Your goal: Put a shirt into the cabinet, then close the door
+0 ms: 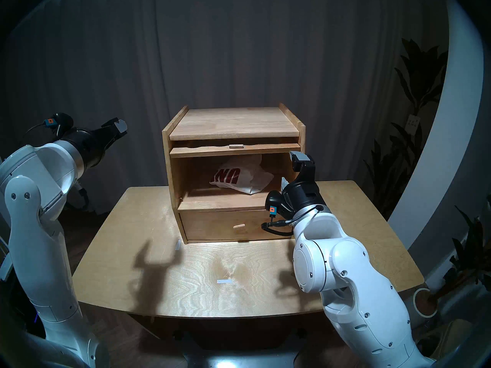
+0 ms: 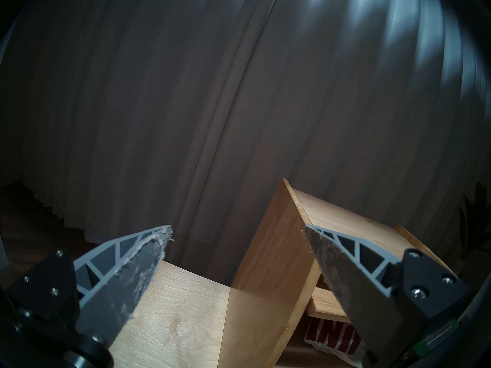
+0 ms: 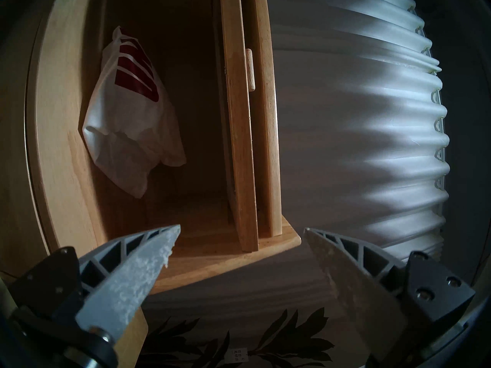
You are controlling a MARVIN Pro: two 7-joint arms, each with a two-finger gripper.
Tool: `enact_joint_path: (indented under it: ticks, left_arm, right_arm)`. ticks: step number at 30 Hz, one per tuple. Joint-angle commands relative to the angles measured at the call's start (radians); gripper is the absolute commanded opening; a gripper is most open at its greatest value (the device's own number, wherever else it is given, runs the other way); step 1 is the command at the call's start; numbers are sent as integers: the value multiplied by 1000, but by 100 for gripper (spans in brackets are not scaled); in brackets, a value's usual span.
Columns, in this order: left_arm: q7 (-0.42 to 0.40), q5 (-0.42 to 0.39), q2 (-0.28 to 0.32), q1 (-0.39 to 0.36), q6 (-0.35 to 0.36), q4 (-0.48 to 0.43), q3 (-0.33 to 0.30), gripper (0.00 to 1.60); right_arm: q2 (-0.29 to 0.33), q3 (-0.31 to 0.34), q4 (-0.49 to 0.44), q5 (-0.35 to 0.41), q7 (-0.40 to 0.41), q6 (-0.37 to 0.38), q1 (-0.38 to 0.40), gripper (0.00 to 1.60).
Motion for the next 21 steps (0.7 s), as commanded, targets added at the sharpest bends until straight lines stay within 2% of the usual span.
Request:
enact_joint_path:
  ticks: [1,11,21]
  left_arm:
    - [10,-65,69,5,1,-12,-17,160]
    - [39,-172,133,14,1,-12,-39,160]
    - [63,-282,198,24,1,-12,-64,160]
  right_arm:
    - [-17,-54,18,-77,18,7,100,160]
    - [-78,-169,111,-174,11,28,173,160]
    - [-156,-229,140,-209,-102,88,190,160]
